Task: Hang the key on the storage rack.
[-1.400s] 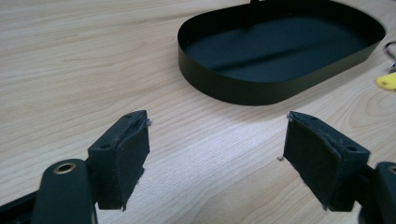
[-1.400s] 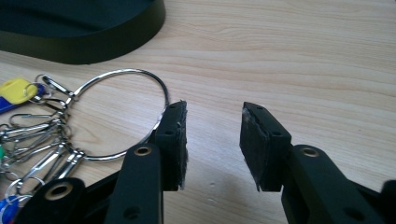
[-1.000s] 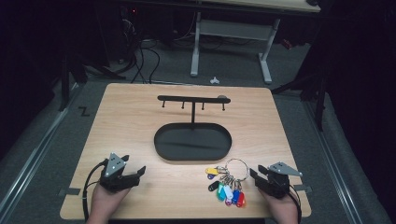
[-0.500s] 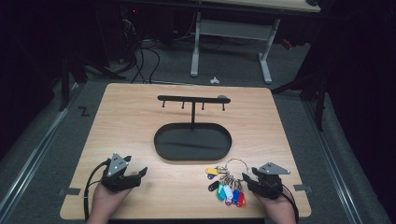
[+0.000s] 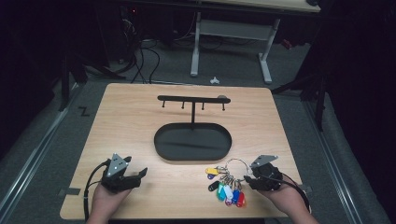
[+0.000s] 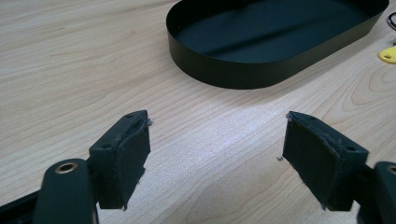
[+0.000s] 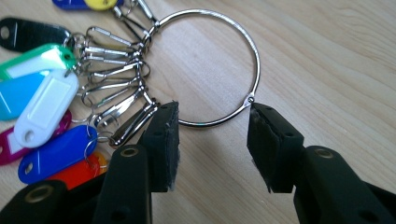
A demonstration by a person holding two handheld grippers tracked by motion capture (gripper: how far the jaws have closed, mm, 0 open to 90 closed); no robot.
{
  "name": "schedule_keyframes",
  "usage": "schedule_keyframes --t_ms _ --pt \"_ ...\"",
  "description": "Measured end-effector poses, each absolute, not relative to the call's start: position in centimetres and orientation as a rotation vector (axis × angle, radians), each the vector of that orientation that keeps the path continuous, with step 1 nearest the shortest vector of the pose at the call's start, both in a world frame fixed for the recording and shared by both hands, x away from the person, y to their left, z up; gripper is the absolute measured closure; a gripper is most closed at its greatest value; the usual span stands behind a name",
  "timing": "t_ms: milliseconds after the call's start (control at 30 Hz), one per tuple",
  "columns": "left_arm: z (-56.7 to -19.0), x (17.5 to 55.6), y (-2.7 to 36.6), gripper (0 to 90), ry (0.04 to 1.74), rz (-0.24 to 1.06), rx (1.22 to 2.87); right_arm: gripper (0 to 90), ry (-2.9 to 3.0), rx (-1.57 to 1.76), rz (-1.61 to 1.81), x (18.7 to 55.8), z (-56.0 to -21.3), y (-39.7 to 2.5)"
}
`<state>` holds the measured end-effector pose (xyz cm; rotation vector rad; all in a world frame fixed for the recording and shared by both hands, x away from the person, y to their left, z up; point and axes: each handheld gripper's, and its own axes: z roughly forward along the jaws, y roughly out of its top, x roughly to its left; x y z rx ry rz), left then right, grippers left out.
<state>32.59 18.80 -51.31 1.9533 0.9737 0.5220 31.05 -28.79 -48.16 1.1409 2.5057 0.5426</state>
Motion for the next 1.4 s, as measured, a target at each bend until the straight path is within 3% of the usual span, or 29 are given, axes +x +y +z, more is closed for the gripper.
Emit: schedule_keyframes --t_ms 467,933,1400 --pt "-51.3 32.4 19.1 23.4 0.975 0.512 1.949 55.1 2.577 1.319 0.433 33.6 -47.9 -27.9" --pt "-51.3 32.5 19.0 23.5 0.968 0.508 1.952 63.3 2.555 1.504 0.367 35.8 -48.5 -28.3" --pt "-51.2 32.5 18.9 23.5 0.964 0.507 1.952 65.1 2.547 1.605 0.360 35.8 -48.6 -28.5"
